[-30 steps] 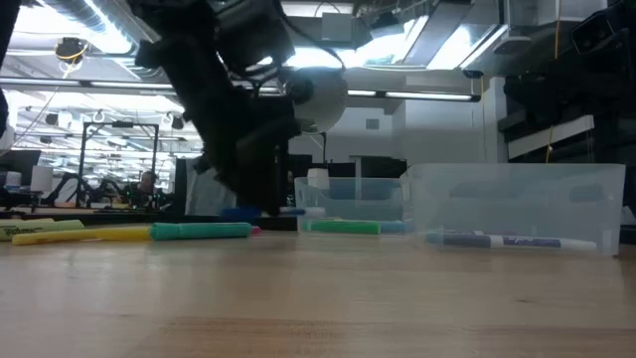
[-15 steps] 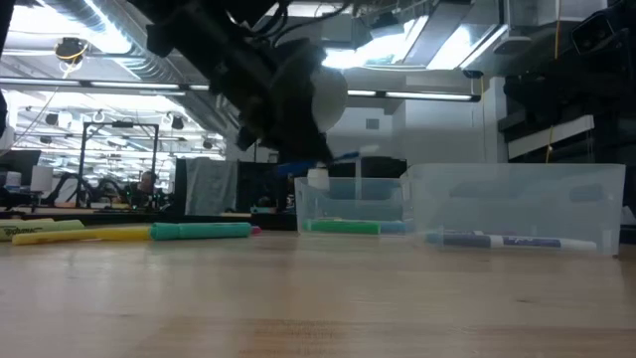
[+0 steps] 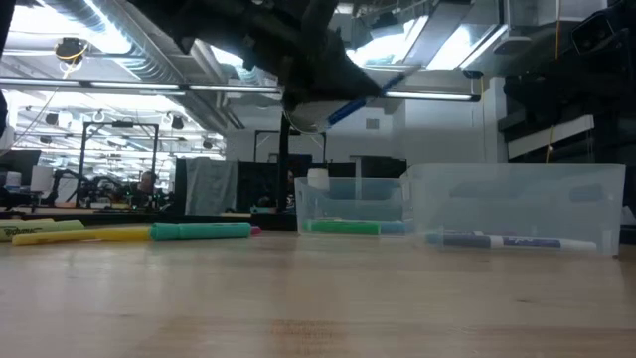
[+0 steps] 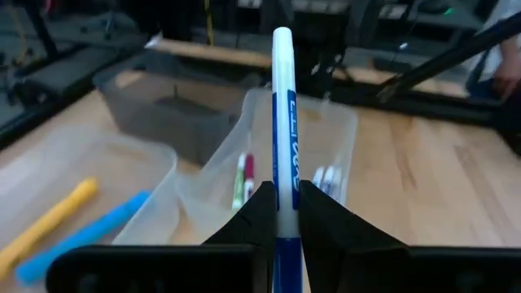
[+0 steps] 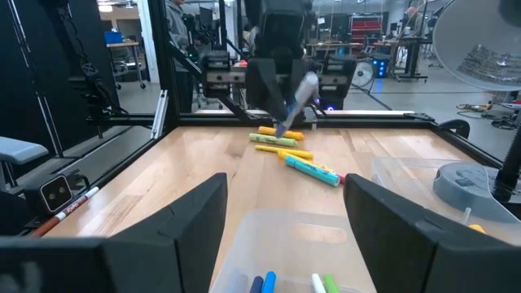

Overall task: Pick & Place Markers
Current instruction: Put the dark blue marker pen into the bottom transparent bin

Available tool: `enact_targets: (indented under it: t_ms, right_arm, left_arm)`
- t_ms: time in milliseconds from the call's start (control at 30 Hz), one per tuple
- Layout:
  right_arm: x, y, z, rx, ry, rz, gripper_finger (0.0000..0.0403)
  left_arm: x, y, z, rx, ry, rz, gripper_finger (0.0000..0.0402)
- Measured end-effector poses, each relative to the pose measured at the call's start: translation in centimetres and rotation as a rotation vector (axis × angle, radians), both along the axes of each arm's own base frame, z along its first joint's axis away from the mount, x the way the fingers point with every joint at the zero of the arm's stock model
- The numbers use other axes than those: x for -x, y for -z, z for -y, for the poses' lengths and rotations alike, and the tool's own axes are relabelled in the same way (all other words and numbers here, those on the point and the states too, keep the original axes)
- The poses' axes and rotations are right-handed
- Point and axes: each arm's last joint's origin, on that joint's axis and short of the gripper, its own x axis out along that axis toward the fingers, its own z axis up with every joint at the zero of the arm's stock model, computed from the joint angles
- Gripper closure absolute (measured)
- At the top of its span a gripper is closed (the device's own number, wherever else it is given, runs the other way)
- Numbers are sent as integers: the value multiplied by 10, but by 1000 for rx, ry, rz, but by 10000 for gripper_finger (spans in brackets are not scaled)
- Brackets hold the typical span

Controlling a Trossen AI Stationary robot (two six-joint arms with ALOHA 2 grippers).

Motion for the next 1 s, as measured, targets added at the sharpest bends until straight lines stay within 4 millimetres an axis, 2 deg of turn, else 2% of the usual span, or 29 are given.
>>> enact_targets:
  t_ms: [433, 867, 1000]
  right_arm:
    - [0, 0, 0, 0, 0, 0, 159]
    - [0, 0, 0, 0, 0, 0, 159]
    - [0, 0, 0, 0, 0, 0, 159]
  left_arm:
    - [-6, -17, 0, -74, 77, 174, 371]
    - [-8, -23, -10, -54, 89, 240, 371]
    - [-19, -29, -9, -78, 128, 253, 371]
